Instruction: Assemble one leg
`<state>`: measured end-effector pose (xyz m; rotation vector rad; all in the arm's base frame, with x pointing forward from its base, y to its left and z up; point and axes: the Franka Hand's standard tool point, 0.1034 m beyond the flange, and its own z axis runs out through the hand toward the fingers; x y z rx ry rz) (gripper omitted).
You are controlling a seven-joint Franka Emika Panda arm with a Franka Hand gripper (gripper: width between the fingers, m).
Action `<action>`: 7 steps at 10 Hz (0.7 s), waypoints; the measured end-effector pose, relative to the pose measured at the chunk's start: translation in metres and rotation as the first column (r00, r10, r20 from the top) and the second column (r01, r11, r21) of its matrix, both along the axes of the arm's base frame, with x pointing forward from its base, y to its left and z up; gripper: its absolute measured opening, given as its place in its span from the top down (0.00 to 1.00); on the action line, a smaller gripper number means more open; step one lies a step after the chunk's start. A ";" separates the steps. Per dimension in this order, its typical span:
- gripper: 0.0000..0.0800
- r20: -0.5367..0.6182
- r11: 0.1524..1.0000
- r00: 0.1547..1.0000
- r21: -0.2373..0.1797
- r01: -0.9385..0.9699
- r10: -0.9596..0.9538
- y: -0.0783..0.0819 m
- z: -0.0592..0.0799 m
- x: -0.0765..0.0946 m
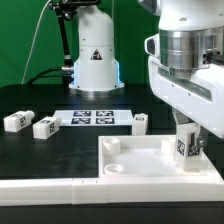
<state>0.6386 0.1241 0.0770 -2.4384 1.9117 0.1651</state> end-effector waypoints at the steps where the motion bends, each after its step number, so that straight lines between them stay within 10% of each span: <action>1: 0.64 -0.006 1.000 1.000 0.001 -0.021 0.021 0.000 -0.001 0.001; 3: 0.64 -0.008 1.000 1.000 -0.001 0.015 -0.015 0.000 -0.001 0.001; 5: 0.25 -0.004 0.999 0.999 0.003 -0.049 0.049 0.001 -0.001 0.001; 7: 0.20 0.013 0.966 0.966 0.010 -0.260 0.260 0.002 0.000 0.000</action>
Offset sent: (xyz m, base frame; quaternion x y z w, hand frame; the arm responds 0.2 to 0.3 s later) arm 0.0000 0.0000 0.0000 0.0000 0.0000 -0.0799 0.9968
